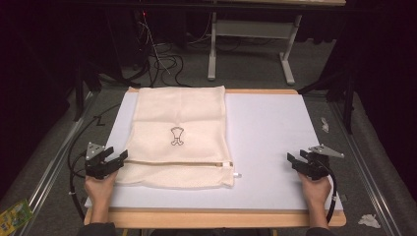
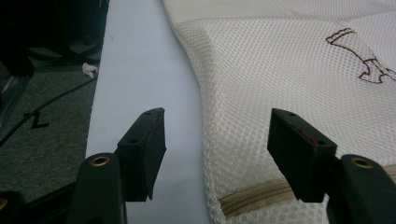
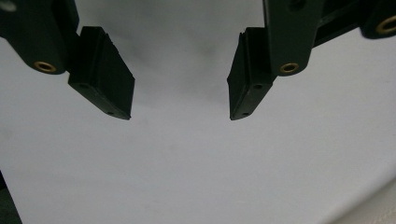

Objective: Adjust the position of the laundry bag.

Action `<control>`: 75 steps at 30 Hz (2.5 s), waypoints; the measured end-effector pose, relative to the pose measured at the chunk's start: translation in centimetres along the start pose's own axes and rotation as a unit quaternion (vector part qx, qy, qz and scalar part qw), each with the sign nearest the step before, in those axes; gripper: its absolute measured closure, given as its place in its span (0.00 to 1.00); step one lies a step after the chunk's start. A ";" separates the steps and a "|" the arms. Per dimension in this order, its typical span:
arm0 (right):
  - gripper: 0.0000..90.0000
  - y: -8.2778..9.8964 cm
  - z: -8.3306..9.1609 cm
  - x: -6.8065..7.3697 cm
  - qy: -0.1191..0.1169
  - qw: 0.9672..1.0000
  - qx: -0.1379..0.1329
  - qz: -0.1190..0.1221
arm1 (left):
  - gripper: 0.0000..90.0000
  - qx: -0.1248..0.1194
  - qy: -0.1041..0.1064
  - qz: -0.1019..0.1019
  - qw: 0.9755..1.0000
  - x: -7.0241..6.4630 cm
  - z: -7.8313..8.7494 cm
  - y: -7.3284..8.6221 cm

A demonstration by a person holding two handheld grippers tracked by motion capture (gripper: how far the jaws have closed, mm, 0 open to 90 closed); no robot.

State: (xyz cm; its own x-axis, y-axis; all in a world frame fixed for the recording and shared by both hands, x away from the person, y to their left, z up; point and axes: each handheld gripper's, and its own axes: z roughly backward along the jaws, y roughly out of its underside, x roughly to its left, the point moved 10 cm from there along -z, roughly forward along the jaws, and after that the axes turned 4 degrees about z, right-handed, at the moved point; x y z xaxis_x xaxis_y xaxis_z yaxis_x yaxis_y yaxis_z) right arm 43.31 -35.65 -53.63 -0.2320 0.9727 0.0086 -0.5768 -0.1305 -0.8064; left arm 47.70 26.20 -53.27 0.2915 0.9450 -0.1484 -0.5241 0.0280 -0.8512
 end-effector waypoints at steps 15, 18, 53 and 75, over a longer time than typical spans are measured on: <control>0.46 -0.5 0.5 -0.1 0.009 1.000 -0.022 0.004 | 0.37 0.016 0.025 0.008 1.000 -0.1 -0.2 0.1; 0.47 -0.3 0.7 -0.1 0.004 1.000 -0.017 -0.006 | 0.35 0.023 0.028 0.005 0.999 -0.3 -0.2 0.1; 0.56 -2.2 -0.9 8.6 -0.098 0.995 0.026 0.020 | 0.34 0.084 0.050 -0.011 0.995 -3.1 -0.2 -0.5; 0.57 -4.3 -3.6 17.4 -0.175 0.979 0.070 0.076 | 0.36 0.112 0.036 -0.004 0.993 -3.4 -1.5 -0.8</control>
State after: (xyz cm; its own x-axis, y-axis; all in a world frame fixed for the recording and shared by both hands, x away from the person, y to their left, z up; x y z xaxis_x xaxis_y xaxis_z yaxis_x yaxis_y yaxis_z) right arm 44.53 -17.48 -52.16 -0.5640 0.8176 0.1158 -0.6104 -0.3183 -0.7253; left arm 48.36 22.47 -52.86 0.3491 0.9188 -0.1843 -0.6832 0.1150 -0.7211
